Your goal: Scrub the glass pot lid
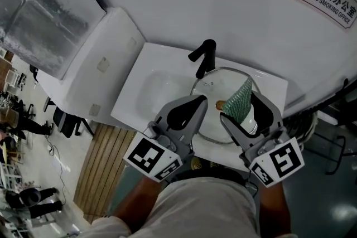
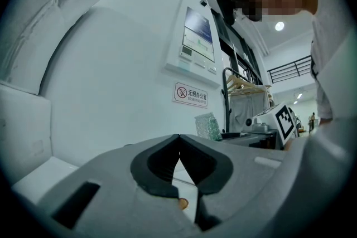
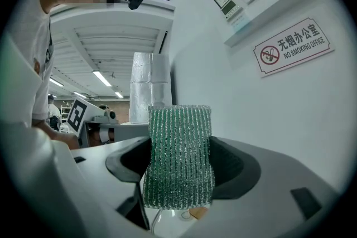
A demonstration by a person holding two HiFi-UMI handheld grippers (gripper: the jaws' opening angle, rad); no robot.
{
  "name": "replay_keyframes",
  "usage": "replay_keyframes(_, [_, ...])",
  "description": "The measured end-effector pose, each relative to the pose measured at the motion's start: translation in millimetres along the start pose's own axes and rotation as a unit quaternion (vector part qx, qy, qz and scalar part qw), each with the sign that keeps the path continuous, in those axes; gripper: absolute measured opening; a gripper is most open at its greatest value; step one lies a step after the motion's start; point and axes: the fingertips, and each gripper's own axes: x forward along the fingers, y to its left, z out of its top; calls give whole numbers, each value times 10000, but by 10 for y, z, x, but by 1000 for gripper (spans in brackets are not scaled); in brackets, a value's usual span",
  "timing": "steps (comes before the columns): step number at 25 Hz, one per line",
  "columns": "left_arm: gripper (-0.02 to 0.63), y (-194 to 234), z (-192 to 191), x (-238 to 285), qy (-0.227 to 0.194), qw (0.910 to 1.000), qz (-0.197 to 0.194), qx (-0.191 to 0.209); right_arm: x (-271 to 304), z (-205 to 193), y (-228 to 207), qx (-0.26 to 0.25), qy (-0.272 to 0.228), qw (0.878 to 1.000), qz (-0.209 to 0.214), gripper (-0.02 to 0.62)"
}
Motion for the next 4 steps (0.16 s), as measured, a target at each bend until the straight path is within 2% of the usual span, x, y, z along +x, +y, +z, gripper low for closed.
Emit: replay_keyframes(4, [15,-8,-4,5,-13,10000,9,-2,-14,-14,-10,20,1,10000,-6,331])
